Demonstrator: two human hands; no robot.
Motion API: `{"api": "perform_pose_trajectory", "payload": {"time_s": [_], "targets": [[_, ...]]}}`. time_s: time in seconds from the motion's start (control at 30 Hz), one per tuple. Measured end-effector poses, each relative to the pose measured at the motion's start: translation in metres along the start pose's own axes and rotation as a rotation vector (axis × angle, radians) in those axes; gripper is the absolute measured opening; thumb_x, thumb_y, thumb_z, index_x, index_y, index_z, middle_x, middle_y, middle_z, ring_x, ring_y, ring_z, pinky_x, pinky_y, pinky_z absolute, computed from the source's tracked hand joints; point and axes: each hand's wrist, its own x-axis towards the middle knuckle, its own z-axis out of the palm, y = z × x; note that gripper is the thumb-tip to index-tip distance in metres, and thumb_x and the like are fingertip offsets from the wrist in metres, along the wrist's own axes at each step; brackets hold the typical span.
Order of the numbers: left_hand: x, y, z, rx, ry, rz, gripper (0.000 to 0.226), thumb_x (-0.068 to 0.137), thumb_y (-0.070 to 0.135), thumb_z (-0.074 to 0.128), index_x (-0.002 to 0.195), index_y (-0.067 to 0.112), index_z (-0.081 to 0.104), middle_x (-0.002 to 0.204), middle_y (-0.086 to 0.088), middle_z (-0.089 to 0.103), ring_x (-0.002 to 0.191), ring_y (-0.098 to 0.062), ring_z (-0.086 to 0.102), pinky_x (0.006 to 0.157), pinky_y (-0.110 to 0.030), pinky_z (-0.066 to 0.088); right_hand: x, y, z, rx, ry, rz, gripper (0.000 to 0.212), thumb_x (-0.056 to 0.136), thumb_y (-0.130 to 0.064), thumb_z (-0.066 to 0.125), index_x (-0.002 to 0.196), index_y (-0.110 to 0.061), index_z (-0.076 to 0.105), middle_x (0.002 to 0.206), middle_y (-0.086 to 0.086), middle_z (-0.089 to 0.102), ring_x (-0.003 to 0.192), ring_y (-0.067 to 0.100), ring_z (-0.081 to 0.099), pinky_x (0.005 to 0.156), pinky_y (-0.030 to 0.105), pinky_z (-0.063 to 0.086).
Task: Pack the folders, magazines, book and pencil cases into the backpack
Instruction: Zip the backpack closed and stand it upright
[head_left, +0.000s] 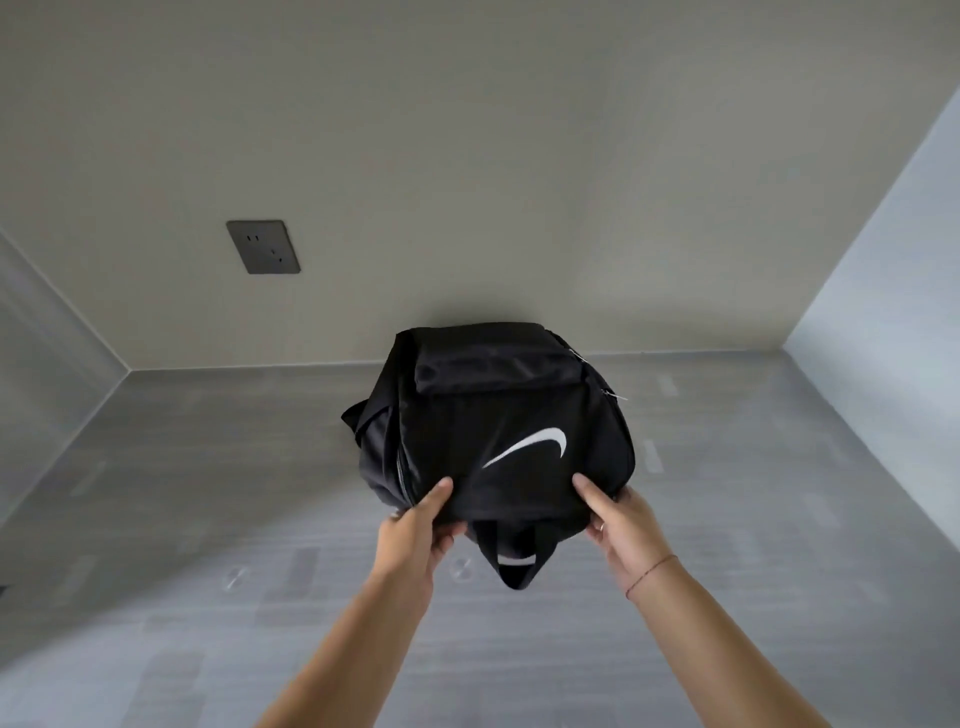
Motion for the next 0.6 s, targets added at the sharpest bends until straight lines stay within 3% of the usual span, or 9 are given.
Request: {"api": "perform_pose_trajectory", "payload": {"time_s": [0.1,0.17,0.27,0.43,0.53,0.6], "targets": [[-0.009,0.045,0.017,0.015,-0.039,0.123,0.021,0.082,0.020,0.071,0.081,0.001,0.062,0.053,-0.009,0.061,0.036,-0.010,0.052,0.036,-0.017,0.039,-0.002,-0.044,0.021,-0.015,-0.067,-0.151,0.008,0.081,-0.015,0.070,0.082,-0.016,0.063,0.079,-0.001,0.068,0.075,0.019,0.063,0.071,0.031,0.048],[-0.014,0.071,0.028,0.006,-0.057,0.168,0.023,0.084,0.020,0.069,0.071,0.003,0.060,0.045,-0.005,0.058,0.033,-0.009,0.048,0.033,-0.016,0.036,-0.001,-0.070,0.034,-0.017,-0.041,-0.264,0.024,0.077,-0.011,0.073,0.066,-0.017,0.053,0.058,-0.008,0.053,0.065,0.017,0.048,0.068,0.032,0.039],[-0.018,0.103,0.044,-0.019,-0.087,0.182,0.023,0.084,0.021,0.068,0.068,0.007,0.059,0.041,-0.002,0.056,0.029,-0.007,0.044,0.030,-0.013,0.032,0.000,-0.101,0.048,-0.005,-0.073,-0.401,0.023,0.080,0.000,0.068,0.067,-0.014,0.056,0.053,-0.012,0.055,0.062,0.011,0.048,0.070,0.027,0.040],[-0.021,0.145,0.064,-0.039,-0.111,0.294,0.023,0.086,0.026,0.066,0.071,0.010,0.059,0.044,0.000,0.058,0.034,-0.008,0.050,0.033,-0.014,0.036,0.005,-0.128,0.064,-0.061,-0.189,-0.548,0.026,0.072,0.003,0.073,0.084,-0.017,0.062,0.073,-0.010,0.063,0.070,-0.002,0.056,0.072,0.013,0.044],[-0.014,0.154,0.069,0.075,-0.128,0.540,0.022,0.086,0.027,0.067,0.085,0.006,0.062,0.071,-0.005,0.068,0.061,-0.015,0.064,0.051,-0.017,0.052,0.019,-0.124,0.077,-0.310,-0.230,-0.592,0.059,0.061,-0.018,0.078,0.115,-0.031,0.059,0.119,-0.006,0.062,0.114,0.006,0.056,0.098,0.025,0.044],[-0.008,0.151,0.071,0.279,-0.120,0.732,0.035,0.079,0.026,0.074,0.104,0.009,0.058,0.091,-0.004,0.067,0.078,-0.012,0.064,0.064,-0.013,0.052,0.029,-0.119,0.086,-0.455,-0.224,-0.613,0.074,0.063,-0.022,0.076,0.130,-0.038,0.048,0.136,-0.008,0.052,0.129,0.013,0.047,0.108,0.034,0.038]]}}
